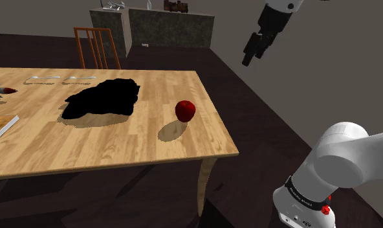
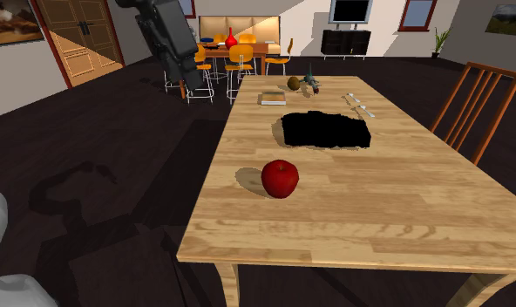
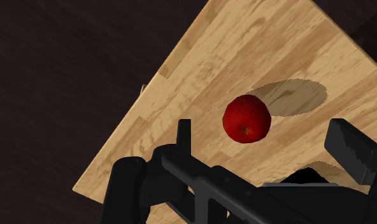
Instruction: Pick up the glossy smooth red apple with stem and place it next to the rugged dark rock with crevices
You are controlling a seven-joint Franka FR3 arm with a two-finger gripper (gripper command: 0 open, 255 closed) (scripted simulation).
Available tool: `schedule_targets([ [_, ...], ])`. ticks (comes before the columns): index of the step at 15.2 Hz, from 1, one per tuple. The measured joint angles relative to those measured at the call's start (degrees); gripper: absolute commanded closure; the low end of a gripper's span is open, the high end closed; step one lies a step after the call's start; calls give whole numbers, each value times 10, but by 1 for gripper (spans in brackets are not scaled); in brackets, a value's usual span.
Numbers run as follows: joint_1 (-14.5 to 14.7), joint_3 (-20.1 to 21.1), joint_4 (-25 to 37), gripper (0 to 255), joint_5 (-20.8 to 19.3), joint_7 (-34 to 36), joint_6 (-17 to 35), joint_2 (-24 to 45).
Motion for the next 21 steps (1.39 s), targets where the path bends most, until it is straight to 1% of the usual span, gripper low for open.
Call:
schedule_targets([
  [1, 0, 0, 0, 0, 0, 0, 0, 0],
  [4, -4, 9, 2, 0, 6, 21, 22, 36],
  [7, -9, 21, 2, 0, 15, 51, 57, 88],
  [10, -17, 29, 16, 0, 19, 76, 89, 149],
  [11, -19, 35, 30, 0, 21, 88, 96, 176],
  [16, -28, 48, 65, 0, 24, 133, 140, 282],
  [21, -32, 59, 128, 0, 23, 180, 167, 398],
])
